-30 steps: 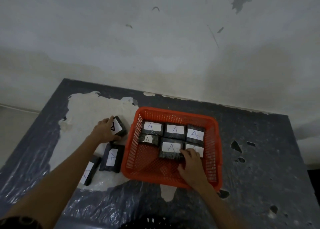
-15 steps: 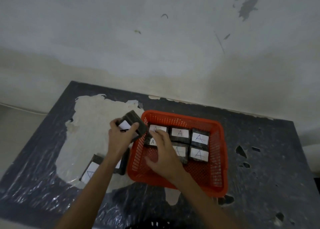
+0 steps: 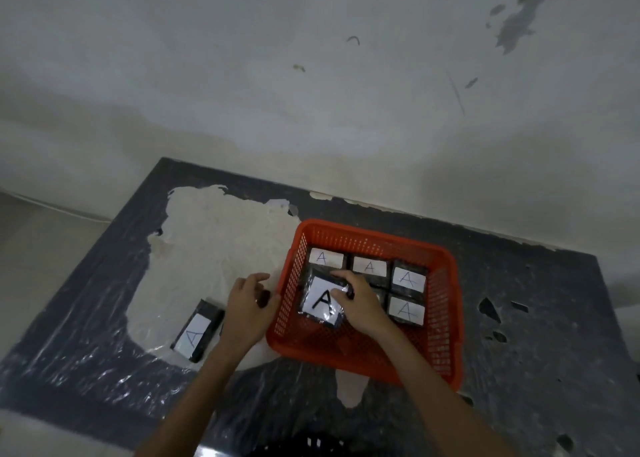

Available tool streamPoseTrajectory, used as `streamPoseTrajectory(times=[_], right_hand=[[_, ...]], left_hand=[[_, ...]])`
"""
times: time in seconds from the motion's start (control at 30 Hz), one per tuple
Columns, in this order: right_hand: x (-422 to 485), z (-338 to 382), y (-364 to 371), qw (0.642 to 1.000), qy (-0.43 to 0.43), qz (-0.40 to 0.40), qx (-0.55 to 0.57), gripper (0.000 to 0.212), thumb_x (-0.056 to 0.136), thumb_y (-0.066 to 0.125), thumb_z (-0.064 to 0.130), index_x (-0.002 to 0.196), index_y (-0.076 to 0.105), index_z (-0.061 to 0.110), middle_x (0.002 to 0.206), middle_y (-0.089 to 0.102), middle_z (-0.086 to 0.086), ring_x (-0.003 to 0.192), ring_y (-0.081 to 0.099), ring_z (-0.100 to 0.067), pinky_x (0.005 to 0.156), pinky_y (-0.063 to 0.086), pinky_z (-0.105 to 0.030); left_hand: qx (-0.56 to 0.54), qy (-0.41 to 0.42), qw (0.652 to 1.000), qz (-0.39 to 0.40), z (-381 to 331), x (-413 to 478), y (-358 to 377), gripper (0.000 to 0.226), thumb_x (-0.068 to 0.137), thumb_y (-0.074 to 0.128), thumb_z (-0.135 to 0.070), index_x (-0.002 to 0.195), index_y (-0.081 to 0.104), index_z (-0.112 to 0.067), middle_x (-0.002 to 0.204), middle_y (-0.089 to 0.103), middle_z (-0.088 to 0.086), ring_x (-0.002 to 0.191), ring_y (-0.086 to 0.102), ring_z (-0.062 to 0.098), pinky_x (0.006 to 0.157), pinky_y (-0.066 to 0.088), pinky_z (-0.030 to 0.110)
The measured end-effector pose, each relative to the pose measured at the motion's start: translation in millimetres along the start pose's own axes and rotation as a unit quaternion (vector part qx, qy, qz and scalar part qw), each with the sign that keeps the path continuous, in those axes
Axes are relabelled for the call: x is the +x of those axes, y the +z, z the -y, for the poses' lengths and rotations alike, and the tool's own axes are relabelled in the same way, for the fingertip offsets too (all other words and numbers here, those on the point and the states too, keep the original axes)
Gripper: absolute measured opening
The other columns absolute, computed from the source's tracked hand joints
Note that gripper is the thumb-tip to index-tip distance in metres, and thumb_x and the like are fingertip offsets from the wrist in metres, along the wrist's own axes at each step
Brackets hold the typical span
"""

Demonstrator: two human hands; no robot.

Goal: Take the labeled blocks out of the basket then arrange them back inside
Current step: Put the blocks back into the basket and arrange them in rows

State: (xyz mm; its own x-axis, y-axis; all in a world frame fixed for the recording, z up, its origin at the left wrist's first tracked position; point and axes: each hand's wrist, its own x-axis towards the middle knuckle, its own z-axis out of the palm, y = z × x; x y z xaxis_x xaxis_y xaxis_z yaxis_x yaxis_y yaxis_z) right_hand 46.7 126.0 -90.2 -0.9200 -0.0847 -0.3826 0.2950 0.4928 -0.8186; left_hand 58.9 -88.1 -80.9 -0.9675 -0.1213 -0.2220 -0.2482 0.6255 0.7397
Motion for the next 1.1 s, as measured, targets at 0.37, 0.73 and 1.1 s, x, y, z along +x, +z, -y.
streamPoseTrajectory(times=[0.37,0.73,1.1], right_hand=[[5,-12,58,0.980,-0.021,-0.048,-0.191,0.036,0.095,0.052,0.019,0.130,0.052,0.014,0.131,0.048,-0.007,0.120,0.045,-0.023,0.100,0.043,-0.034],[5,-11,50,0.971,-0.041,-0.072,-0.223,0.044,0.090,0.057,0.024,0.132,0.046,0.017,0.132,0.038,-0.006,0.125,0.037,-0.022,0.102,0.044,-0.036],[-18,38,45,0.980,-0.190,0.050,-0.042,0.060,0.075,0.069,0.044,0.128,0.041,0.038,0.119,0.044,0.017,0.106,0.048,0.003,0.088,0.043,-0.013]], left_hand=[[0.123,-0.011,0.992,-0.007,57,6,0,0.047,0.081,0.066,-0.014,0.126,0.051,-0.013,0.128,0.051,0.018,0.119,0.045,0.034,0.099,0.042,0.046],[0.259,-0.064,0.961,0.066,71,17,20,0.117,0.061,0.073,-0.062,0.144,0.009,-0.011,0.132,0.039,0.023,0.121,0.040,0.039,0.099,0.040,0.047],[-0.156,-0.105,0.979,-0.076,-1,9,-13,0.094,0.067,0.081,-0.035,0.137,0.018,-0.032,0.126,0.038,0.021,0.095,0.052,0.026,0.065,0.054,0.030]])
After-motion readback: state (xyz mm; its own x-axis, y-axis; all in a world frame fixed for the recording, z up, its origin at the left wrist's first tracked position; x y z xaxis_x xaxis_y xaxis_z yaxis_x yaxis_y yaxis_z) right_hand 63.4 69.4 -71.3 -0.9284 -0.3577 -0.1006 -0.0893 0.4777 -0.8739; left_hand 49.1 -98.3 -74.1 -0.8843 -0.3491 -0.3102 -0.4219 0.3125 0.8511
